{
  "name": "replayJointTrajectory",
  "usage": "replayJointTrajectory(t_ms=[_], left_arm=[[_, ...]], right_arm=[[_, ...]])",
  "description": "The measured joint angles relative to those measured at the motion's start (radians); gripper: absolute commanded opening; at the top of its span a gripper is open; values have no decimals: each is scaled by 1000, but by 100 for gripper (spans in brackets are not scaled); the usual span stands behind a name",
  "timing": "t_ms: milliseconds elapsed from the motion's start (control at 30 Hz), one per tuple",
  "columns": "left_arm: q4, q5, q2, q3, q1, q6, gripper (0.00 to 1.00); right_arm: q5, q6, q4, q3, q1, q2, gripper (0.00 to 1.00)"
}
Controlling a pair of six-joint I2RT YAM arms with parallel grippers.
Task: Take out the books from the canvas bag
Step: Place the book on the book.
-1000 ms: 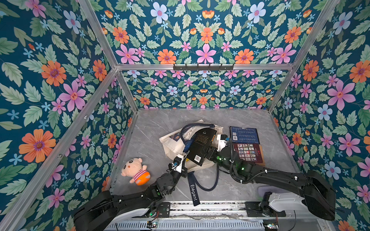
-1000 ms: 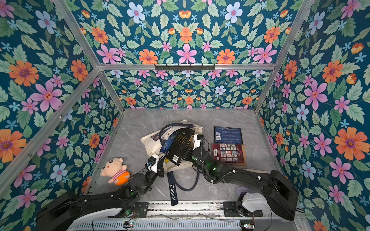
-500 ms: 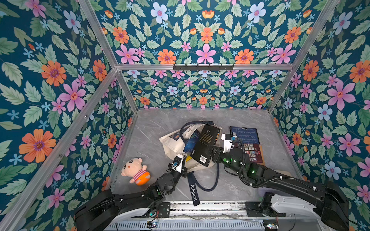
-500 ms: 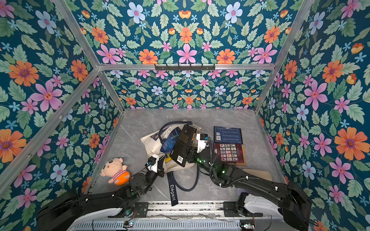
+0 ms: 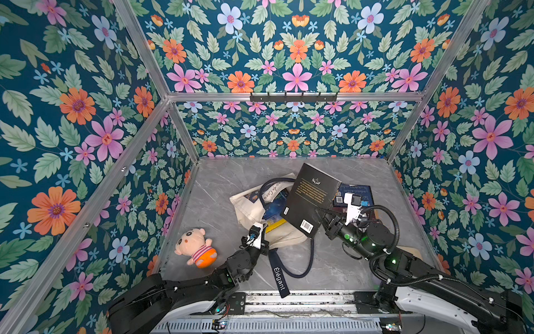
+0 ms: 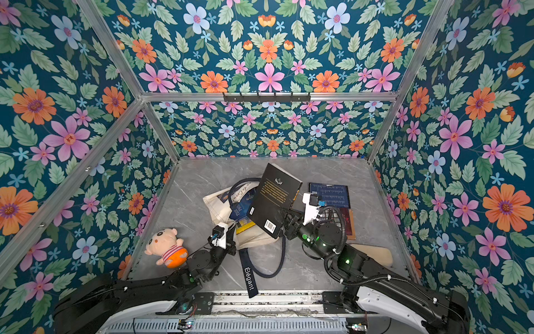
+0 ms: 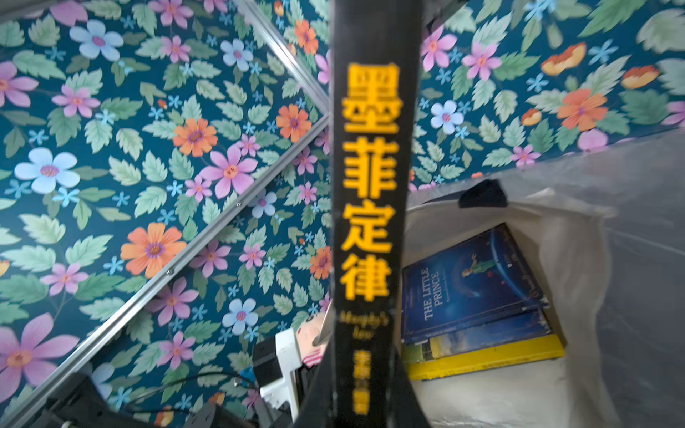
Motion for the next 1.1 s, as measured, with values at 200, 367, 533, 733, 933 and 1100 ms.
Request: replayJointTrajectory(t_ms=[200, 367, 533, 733, 933, 1100], left_arm=[[0, 0, 0, 0, 0, 0, 0], [0, 1, 0, 0, 0, 0, 0], [0, 1, -3, 0, 0, 0, 0], [-4, 0, -5, 0, 0, 0, 0], [-5, 0, -3, 0, 0, 0, 0], [-6, 0, -6, 0, 0, 0, 0]], right_arm=[[250, 18, -24, -61, -48, -63, 0], [274, 131, -14, -103, -244, -62, 0], [194, 307, -3, -130, -476, 12, 0], [108, 475, 67, -162, -618, 137, 0], [99, 489, 198, -137, -652, 260, 0], [86, 493, 307, -90, -716, 423, 0]])
